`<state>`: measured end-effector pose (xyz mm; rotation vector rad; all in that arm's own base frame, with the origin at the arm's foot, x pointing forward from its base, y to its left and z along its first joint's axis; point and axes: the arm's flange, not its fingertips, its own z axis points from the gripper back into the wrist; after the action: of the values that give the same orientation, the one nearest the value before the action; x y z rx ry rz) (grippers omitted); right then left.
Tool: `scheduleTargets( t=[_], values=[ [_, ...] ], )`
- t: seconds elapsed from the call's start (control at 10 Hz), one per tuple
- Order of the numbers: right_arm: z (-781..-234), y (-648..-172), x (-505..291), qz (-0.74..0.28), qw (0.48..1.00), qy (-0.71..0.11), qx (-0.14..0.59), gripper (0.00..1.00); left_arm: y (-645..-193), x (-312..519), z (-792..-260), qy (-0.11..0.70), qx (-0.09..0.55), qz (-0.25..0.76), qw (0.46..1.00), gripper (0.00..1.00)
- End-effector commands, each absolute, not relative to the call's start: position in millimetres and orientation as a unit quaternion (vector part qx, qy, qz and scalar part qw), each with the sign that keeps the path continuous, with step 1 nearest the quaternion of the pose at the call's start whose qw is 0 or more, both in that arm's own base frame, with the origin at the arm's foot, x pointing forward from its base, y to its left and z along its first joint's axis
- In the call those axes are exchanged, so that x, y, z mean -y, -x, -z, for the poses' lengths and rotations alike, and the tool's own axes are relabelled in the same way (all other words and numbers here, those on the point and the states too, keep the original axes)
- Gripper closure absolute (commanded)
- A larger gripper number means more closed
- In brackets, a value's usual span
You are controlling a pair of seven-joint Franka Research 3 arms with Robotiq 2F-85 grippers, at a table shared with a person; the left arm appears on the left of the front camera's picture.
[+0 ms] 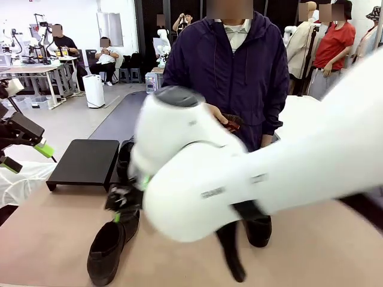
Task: Organize the shoes by placing them on the stand.
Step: Pick up one Shoe and place it in the middle of the table.
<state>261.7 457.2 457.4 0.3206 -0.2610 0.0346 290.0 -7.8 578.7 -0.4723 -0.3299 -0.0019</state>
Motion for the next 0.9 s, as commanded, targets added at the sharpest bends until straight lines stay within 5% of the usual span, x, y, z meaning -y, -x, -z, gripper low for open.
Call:
scheduleTargets(
  t=[0.0,0.3,0.6,0.8],
  values=[
    [-496,-260,-351,-0.050,0.978,-0.165,0.118,0.00,-290,7,-580,0.242,0.163,0.008,0.957,0.00],
    [-527,-278,-226,-0.073,0.973,-0.202,0.082,0.00,-290,7,-580,0.242,0.163,0.008,0.957,0.00],
    [-527,-289,-133,-0.063,0.948,-0.286,0.124,0.00,-290,7,-580,0.242,0.163,0.008,0.957,0.00],
    [-523,-285,-130,-0.018,0.946,-0.270,0.177,0.00,-290,7,-580,0.242,0.163,0.008,0.957,0.00]
  ],
)
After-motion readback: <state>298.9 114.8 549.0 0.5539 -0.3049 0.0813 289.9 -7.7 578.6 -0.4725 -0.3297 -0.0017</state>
